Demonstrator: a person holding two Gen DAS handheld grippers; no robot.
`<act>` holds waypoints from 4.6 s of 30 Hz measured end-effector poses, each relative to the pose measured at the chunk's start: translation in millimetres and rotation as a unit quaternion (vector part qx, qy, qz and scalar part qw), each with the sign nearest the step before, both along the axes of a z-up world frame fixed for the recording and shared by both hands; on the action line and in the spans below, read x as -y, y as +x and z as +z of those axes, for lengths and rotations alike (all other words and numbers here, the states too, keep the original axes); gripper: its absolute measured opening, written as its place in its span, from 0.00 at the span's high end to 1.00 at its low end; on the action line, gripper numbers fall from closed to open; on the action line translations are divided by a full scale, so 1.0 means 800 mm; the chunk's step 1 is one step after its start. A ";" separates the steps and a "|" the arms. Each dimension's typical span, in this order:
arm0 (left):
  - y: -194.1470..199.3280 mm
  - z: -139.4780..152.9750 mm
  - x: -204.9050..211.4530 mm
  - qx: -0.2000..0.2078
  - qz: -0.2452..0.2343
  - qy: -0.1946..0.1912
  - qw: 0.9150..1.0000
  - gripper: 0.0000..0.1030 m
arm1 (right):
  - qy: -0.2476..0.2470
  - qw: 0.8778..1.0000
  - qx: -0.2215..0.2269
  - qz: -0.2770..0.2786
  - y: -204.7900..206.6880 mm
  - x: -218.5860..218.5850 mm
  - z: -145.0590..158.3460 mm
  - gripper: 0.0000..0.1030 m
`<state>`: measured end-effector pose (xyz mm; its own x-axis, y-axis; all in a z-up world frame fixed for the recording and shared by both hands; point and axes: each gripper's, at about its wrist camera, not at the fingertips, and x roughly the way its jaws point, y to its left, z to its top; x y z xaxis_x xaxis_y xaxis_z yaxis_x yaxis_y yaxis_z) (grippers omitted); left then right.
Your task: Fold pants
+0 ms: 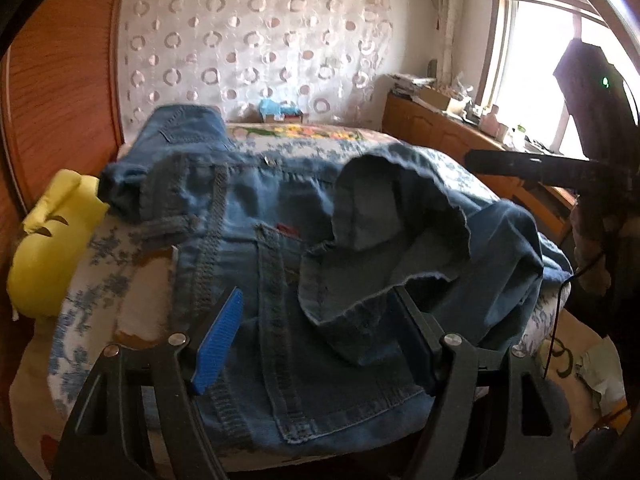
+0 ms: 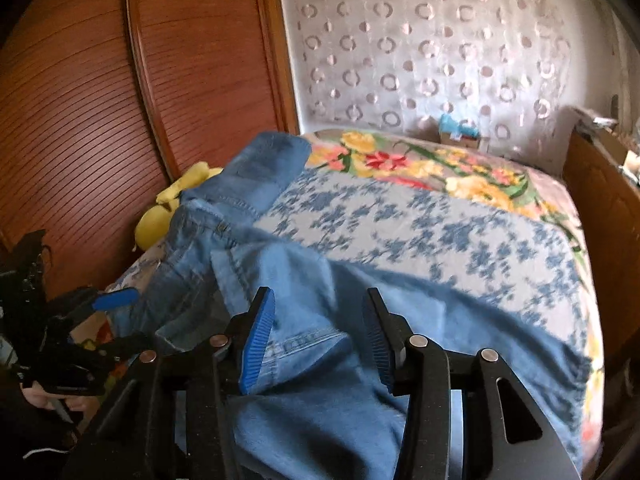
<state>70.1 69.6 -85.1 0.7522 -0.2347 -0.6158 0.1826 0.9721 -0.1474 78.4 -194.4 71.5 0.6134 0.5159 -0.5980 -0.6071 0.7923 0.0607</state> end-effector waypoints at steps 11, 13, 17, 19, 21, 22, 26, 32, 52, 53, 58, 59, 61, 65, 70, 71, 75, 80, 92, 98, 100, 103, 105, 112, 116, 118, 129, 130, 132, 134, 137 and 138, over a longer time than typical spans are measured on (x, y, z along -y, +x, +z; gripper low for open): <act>0.013 -0.012 0.011 -0.006 -0.019 0.003 1.000 0.58 | -0.056 0.997 -0.040 0.020 0.009 -0.077 -0.026 0.54; 0.012 -0.011 0.015 -0.001 -0.025 0.011 1.000 0.70 | -0.048 0.998 -0.046 0.024 0.013 -0.084 -0.018 0.85; 0.005 -0.004 0.016 0.010 -0.026 0.011 1.000 0.89 | -0.031 0.999 -0.020 0.032 0.003 -0.091 0.012 0.94; -0.006 0.008 0.009 0.022 -0.023 -0.002 0.999 0.89 | -0.022 0.999 -0.002 0.039 -0.004 -0.099 0.032 0.94; -0.017 0.022 0.002 0.036 -0.023 -0.008 0.999 0.89 | -0.017 0.999 0.022 0.047 -0.016 -0.115 0.054 0.94; -0.024 0.026 0.000 0.041 -0.022 -0.008 0.999 0.89 | -0.016 0.998 0.032 0.050 -0.022 -0.119 0.064 0.94; -0.049 0.052 -0.018 0.073 -0.007 -0.011 0.997 0.89 | -0.002 0.995 0.067 0.070 -0.037 -0.157 0.106 0.94; -0.064 0.064 -0.048 0.082 0.020 -0.013 0.996 0.93 | 0.009 0.989 0.097 0.108 -0.046 -0.218 0.145 0.94; -0.067 0.054 -0.110 0.061 0.073 -0.027 0.995 0.51 | -0.055 0.993 0.033 0.102 0.047 -0.223 0.102 0.54; -0.062 0.050 -0.108 0.057 0.072 -0.024 0.995 0.51 | -0.052 0.993 0.036 0.096 0.041 -0.213 0.102 0.54; -0.037 0.032 -0.101 0.035 0.069 -0.015 0.997 0.51 | -0.037 0.997 0.034 0.064 -0.001 -0.134 0.077 0.54; -0.033 0.031 -0.101 0.035 0.069 -0.013 0.997 0.51 | -0.034 0.997 0.029 0.059 -0.010 -0.119 0.071 0.54; -0.026 0.027 -0.100 0.032 0.070 -0.011 0.997 0.51 | -0.034 0.998 0.023 0.049 -0.024 -0.098 0.055 0.54; -0.009 0.021 -0.103 0.022 0.072 0.000 0.997 0.51 | -0.025 0.999 0.004 0.034 -0.048 -0.072 0.025 0.54; -0.002 0.031 -0.115 0.028 0.086 -0.006 0.996 0.51 | -0.014 0.999 -0.012 0.039 -0.065 -0.071 0.014 0.54; -0.005 0.037 -0.118 0.033 0.086 -0.014 0.996 0.51 | -0.011 0.999 -0.013 0.042 -0.068 -0.073 0.014 0.54; -0.007 0.051 -0.125 0.044 0.091 -0.031 0.994 0.46 | -0.015 0.998 -0.008 0.055 -0.074 -0.090 0.003 0.54; 0.019 0.047 -0.120 0.025 0.092 -0.018 0.995 0.44 | -0.032 0.998 -0.005 0.054 -0.067 -0.097 -0.015 0.66; 0.026 0.045 -0.101 0.017 0.067 -0.002 0.998 0.91 | 0.016 0.998 0.010 0.057 -0.062 -0.057 -0.005 0.98; -0.029 0.101 -0.105 0.075 0.071 -0.008 0.995 0.92 | 0.041 0.998 0.021 0.049 -0.069 -0.030 0.005 0.99; -0.054 0.116 -0.106 0.084 0.066 -0.009 0.994 0.92 | 0.050 0.997 0.020 0.052 -0.075 -0.021 0.010 0.99; -0.085 0.121 -0.106 0.082 0.063 -0.004 0.995 0.92 | 0.061 0.996 0.009 0.069 -0.091 -0.004 0.012 0.99; -0.100 0.116 -0.107 0.073 0.064 -0.004 0.995 0.91 | 0.062 0.995 -0.003 0.079 -0.100 0.003 0.007 0.98; -0.098 0.097 -0.116 0.045 0.086 0.005 0.995 0.54 | 0.065 0.995 -0.001 0.072 -0.111 0.031 0.009 0.76; -0.089 0.090 -0.115 0.042 0.086 0.002 0.995 0.53 | 0.063 0.997 0.003 0.046 -0.101 0.045 0.010 0.73; -0.084 0.085 -0.111 0.039 0.085 0.005 0.996 0.53 | 0.056 0.998 0.009 0.029 -0.092 0.051 0.009 0.71; -0.036 0.063 -0.103 0.033 0.079 0.012 0.996 0.53 | 0.042 0.999 -0.006 -0.029 -0.002 0.046 -0.020 0.60; -0.028 0.061 -0.105 0.031 0.080 0.012 0.996 0.53 | 0.042 0.999 -0.008 -0.032 0.009 0.041 -0.022 0.60; -0.013 0.057 -0.110 0.028 0.085 0.008 0.996 0.53 | 0.039 0.998 -0.011 -0.038 0.026 0.033 -0.025 0.60; 0.002 0.052 -0.114 0.024 0.088 0.006 0.996 0.53 | 0.035 0.998 -0.018 -0.046 0.040 0.025 -0.032 0.60; 0.022 0.043 -0.116 0.017 0.090 0.011 0.996 0.53 | 0.033 0.997 -0.034 -0.057 0.050 0.008 -0.046 0.60; 0.029 0.039 -0.116 0.013 0.089 0.013 0.996 0.53 | 0.031 0.997 -0.038 -0.059 0.051 0.002 -0.051 0.60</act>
